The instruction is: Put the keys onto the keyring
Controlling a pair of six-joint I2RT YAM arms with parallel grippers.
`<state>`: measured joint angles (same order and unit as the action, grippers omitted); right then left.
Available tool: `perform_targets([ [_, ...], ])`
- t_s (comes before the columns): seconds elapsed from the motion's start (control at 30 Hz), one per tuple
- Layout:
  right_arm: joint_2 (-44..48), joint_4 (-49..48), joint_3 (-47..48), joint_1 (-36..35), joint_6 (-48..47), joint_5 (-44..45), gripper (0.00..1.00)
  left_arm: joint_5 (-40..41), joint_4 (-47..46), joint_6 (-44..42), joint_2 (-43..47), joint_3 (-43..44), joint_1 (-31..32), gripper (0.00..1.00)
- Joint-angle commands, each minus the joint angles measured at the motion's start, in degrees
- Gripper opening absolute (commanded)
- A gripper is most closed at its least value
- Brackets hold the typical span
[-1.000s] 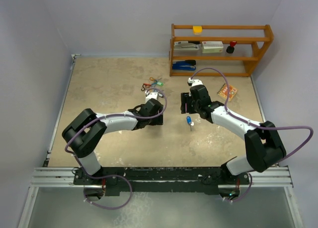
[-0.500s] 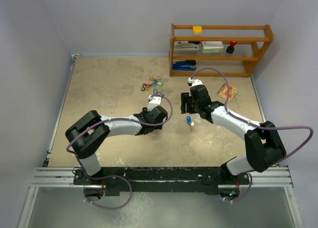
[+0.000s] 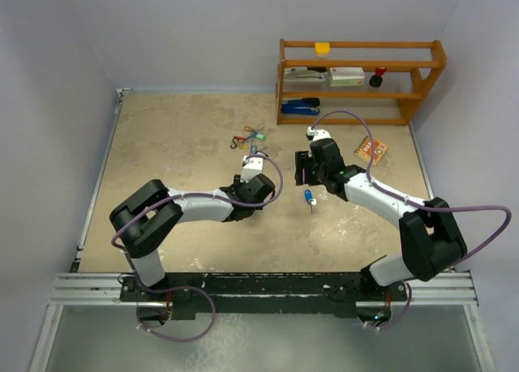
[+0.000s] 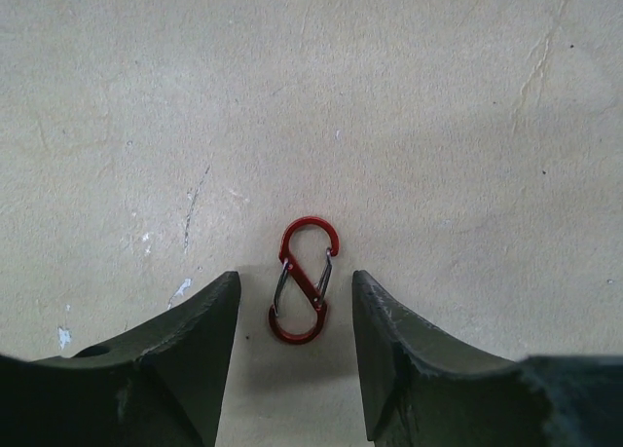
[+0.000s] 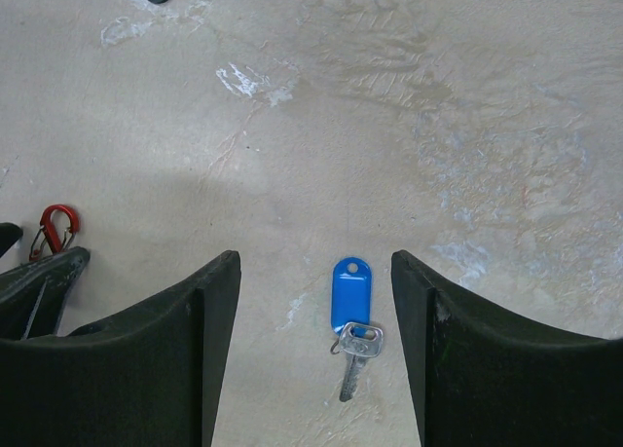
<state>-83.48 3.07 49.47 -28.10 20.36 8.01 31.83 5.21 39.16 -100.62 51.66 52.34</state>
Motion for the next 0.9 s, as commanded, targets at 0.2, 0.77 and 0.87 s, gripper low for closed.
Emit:
perform_targets([
  [0.2,1.74,-1.31,0.54,0.15,-0.25,0.58,0.66,-2.34,3.55,-1.19,-4.17,-1.12,0.04,0.28],
  [0.77,1.08,1.14,0.80,0.16,-0.32,1.72,0.66,3.02,8.71,-4.86,0.89,3.34,-0.05,0.00],
  [0.87,0.18,2.93,1.05,0.15,-0.17,1.80,0.65,5.05,9.01,-7.07,1.52,6.85,-0.36,0.00],
])
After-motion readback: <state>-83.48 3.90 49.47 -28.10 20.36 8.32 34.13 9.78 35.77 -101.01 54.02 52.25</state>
